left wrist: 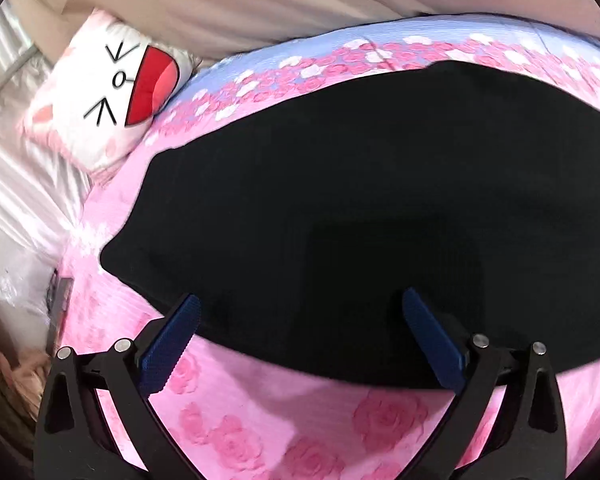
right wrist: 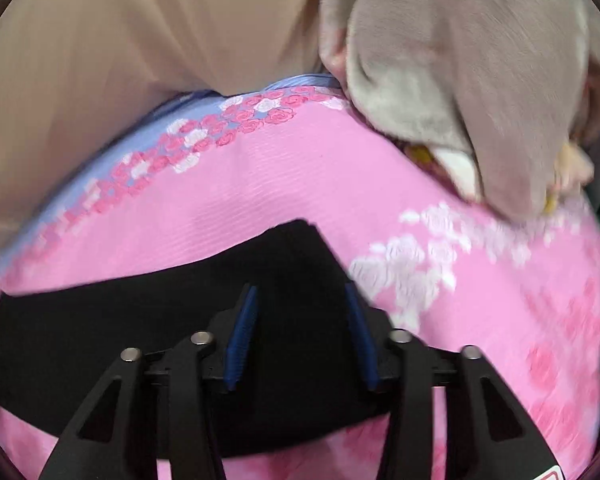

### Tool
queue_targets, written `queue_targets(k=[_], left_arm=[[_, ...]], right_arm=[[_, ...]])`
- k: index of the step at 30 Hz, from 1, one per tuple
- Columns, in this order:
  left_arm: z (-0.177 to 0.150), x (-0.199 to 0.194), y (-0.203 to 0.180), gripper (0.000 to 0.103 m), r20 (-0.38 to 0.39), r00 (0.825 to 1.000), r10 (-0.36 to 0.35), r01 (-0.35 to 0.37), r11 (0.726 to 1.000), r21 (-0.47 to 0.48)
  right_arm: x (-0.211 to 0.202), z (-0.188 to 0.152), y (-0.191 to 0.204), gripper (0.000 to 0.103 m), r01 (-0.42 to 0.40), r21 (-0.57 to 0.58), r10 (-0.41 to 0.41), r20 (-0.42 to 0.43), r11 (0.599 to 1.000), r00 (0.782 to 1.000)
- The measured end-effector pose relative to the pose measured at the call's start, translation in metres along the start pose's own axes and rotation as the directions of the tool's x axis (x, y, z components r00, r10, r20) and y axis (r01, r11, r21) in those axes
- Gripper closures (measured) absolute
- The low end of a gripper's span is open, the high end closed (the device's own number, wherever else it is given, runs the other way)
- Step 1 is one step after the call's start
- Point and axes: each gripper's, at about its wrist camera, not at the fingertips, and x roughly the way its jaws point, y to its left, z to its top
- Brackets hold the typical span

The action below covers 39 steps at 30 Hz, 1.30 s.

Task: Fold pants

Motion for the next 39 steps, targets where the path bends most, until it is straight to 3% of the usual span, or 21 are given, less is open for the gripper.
queue_targets(k=[4, 5, 6, 8, 11, 14, 15, 16, 19, 21, 24, 29, 33, 36, 39], left_arm=[[-0.003, -0.004, 0.013, 0.005, -0.015, 0.999, -0.049, 0.048, 0.996, -0.081], [-0.002, -0.007, 0.017, 0.005, -0.004, 0.998, -0.064, 0.064, 0.993, -0.104], [-0.002, -0.015, 0.018, 0.005, 0.024, 0.995, -0.094, 0.096, 0.986, -0.133], [0.002, -0.022, 0.016, 0.005, 0.057, 0.992, -0.112, 0.12, 0.981, -0.155], [0.006, -0.04, 0.006, 0.005, 0.143, 0.982, -0.12, 0.142, 0.977, -0.156], [0.012, -0.048, -0.006, 0.005, 0.19, 0.971, -0.143, 0.171, 0.976, -0.137], [0.013, -0.049, -0.009, 0.005, 0.191, 0.969, -0.159, 0.187, 0.973, -0.134], [0.014, -0.048, -0.011, 0.005, 0.188, 0.966, -0.176, 0.202, 0.97, -0.132], [0.012, -0.046, -0.008, 0.005, 0.179, 0.962, -0.206, 0.233, 0.962, -0.142], [0.008, -0.045, 0.002, 0.005, 0.186, 0.959, -0.213, 0.243, 0.957, -0.158], [0.004, -0.042, 0.023, 0.005, 0.197, 0.957, -0.213, 0.251, 0.949, -0.193], [-0.005, -0.033, 0.064, 0.005, 0.216, 0.952, -0.217, 0.273, 0.921, -0.277], [-0.011, -0.028, 0.094, 0.005, 0.234, 0.945, -0.229, 0.299, 0.894, -0.333], [-0.017, -0.026, 0.114, 0.005, 0.247, 0.943, -0.224, 0.302, 0.885, -0.353], [-0.024, -0.025, 0.131, 0.005, 0.26, 0.939, -0.224, 0.311, 0.875, -0.371]], right_arm=[[-0.006, 0.012, -0.017, 0.09, 0.024, 0.038, -0.025, 0.028, 0.999, 0.999], [-0.012, 0.01, -0.027, 0.076, 0.02, 0.072, -0.023, 0.035, 0.997, 0.999], [-0.016, 0.006, -0.036, 0.049, -0.004, 0.103, 0.001, 0.028, 0.995, 1.0], [-0.021, -0.007, -0.047, 0.031, -0.066, 0.15, 0.066, 0.008, 0.986, 0.998], [-0.019, -0.025, -0.057, 0.03, -0.175, 0.218, 0.185, -0.027, 0.96, 0.982], [-0.023, -0.031, -0.056, 0.033, -0.176, 0.218, 0.178, 0.011, 0.96, 0.984], [-0.023, -0.03, -0.05, 0.061, -0.146, 0.2, 0.148, 0.002, 0.969, 0.989], [-0.021, -0.03, -0.046, 0.078, -0.144, 0.193, 0.15, -0.015, 0.971, 0.989], [-0.024, -0.029, -0.04, 0.083, -0.177, 0.239, 0.19, -0.032, 0.955, 0.981], [-0.037, -0.023, -0.033, 0.083, -0.23, 0.259, 0.237, 0.006, 0.938, 0.972], [-0.071, -0.008, -0.008, 0.084, -0.349, 0.263, 0.34, 0.08, 0.9, 0.937], [-0.127, 0.025, 0.08, 0.084, -0.523, 0.137, 0.508, 0.133, 0.841, 0.851], [-0.157, 0.04, 0.175, 0.084, -0.64, 0.0, 0.637, 0.096, 0.769, 0.765], [-0.165, 0.037, 0.245, 0.084, -0.68, -0.09, 0.685, 0.039, 0.727, 0.727], [-0.16, 0.028, 0.309, 0.084, -0.706, -0.156, 0.71, -0.039, 0.691, 0.703]])
